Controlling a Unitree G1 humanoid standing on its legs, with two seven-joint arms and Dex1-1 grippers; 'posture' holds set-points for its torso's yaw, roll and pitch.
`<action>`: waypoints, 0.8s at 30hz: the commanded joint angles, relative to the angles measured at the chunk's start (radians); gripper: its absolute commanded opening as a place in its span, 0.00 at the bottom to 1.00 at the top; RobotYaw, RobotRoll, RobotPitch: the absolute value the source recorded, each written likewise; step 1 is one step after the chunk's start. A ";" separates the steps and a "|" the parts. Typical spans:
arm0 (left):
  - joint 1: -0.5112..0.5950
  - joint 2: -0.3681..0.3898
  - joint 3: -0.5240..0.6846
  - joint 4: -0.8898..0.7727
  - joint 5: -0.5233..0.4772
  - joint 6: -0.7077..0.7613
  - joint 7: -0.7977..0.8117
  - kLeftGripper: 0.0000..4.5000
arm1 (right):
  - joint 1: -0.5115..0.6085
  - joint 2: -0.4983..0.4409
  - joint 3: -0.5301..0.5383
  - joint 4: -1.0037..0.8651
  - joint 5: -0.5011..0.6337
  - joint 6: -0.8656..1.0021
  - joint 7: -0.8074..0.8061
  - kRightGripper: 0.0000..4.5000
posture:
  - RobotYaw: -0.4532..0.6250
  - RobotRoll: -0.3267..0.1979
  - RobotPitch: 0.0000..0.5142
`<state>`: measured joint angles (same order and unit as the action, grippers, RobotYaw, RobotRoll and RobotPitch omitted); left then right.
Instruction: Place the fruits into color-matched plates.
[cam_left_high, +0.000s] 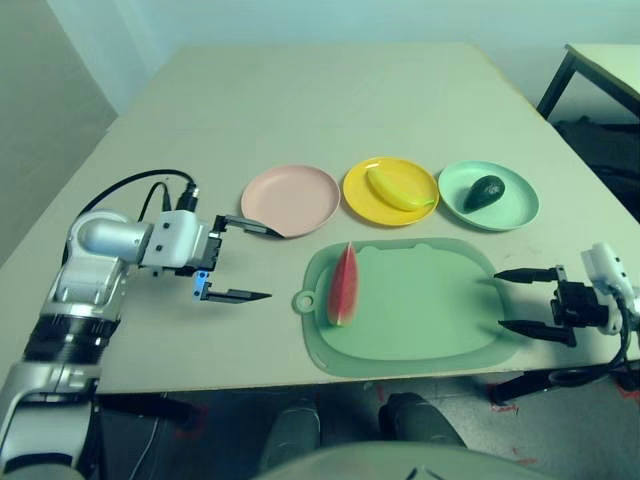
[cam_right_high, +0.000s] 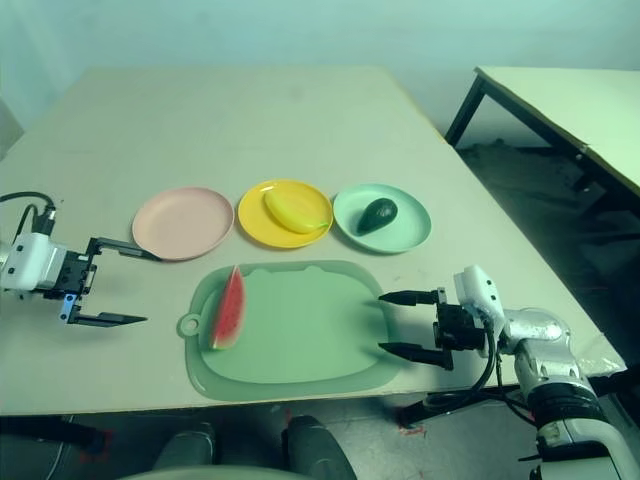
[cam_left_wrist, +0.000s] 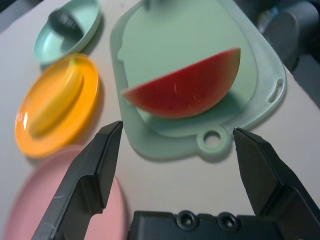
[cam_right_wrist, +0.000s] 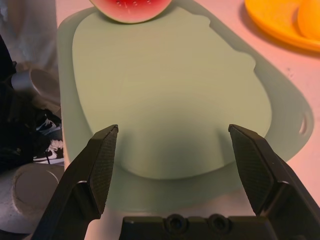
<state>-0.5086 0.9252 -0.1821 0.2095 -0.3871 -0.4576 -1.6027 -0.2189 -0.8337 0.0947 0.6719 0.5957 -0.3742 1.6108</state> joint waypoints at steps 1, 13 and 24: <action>-0.110 0.049 -0.186 0.056 0.000 -0.150 -0.012 1.00 | 0.016 0.020 -0.032 -0.015 -0.009 -0.008 0.004 0.99 | 0.29 0.62 0.04; -0.456 -0.012 -0.602 0.334 -0.025 -0.476 -0.012 1.00 | 0.092 0.080 -0.117 -0.093 -0.045 0.035 0.000 0.99 | 0.25 0.62 0.03; -0.578 -0.111 -0.732 0.464 -0.038 -0.626 -0.012 1.00 | 0.042 0.054 -0.102 -0.151 0.006 0.154 0.004 0.99 | 0.25 0.62 0.04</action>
<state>-1.0753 0.8123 -0.8929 0.6616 -0.4258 -1.0648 -1.6028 -0.1747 -0.7657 -0.0154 0.5410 0.5869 -0.2380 1.6114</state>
